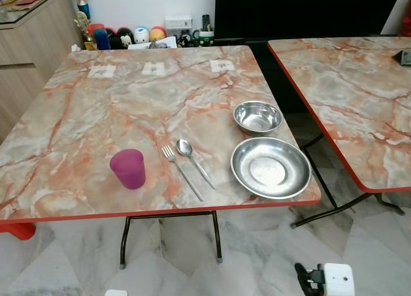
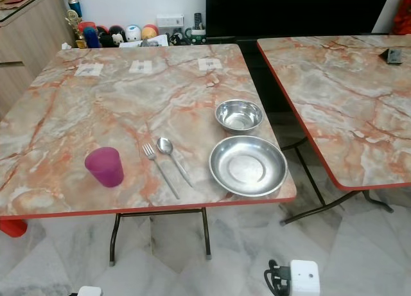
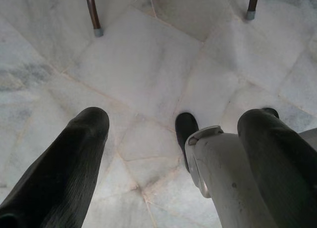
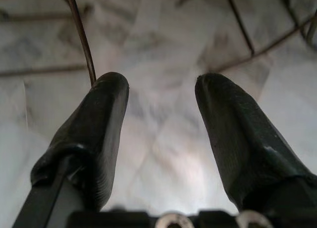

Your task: Setting the table

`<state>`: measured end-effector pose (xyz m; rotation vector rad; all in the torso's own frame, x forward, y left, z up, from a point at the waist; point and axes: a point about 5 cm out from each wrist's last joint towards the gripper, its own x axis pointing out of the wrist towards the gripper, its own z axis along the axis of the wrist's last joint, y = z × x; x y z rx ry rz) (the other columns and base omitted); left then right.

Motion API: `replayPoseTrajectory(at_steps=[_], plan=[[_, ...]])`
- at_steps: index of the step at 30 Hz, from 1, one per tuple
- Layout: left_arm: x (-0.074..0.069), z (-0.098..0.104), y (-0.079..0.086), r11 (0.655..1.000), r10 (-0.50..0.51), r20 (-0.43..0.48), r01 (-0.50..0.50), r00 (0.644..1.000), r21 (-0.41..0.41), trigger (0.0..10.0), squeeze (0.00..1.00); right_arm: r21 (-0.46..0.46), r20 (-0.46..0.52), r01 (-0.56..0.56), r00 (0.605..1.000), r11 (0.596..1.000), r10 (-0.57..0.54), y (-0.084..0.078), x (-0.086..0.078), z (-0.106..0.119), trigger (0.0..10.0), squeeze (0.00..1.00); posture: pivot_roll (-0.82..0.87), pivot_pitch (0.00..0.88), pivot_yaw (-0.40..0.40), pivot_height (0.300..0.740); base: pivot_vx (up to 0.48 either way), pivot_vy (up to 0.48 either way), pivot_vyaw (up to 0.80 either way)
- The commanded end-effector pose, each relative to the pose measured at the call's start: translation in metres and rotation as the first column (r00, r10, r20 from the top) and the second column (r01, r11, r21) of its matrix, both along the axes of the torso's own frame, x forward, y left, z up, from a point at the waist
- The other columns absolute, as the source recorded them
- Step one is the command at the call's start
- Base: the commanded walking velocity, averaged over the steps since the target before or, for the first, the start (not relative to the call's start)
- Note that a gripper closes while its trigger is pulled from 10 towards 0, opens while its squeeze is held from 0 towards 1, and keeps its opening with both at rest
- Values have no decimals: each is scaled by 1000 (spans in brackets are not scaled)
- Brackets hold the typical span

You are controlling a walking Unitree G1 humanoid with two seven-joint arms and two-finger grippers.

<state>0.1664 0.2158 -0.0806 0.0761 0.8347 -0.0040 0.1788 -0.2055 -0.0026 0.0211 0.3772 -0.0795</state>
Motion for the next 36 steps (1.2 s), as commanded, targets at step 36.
replayPoseTrajectory(at_steps=[36], plan=[[-21,-8,6,999,33,-71,-33,997,7,10000,0,-237,595,234,803,943,-50,-28,54,112,10000,0,-18,107,-9,740,0,0,0]])
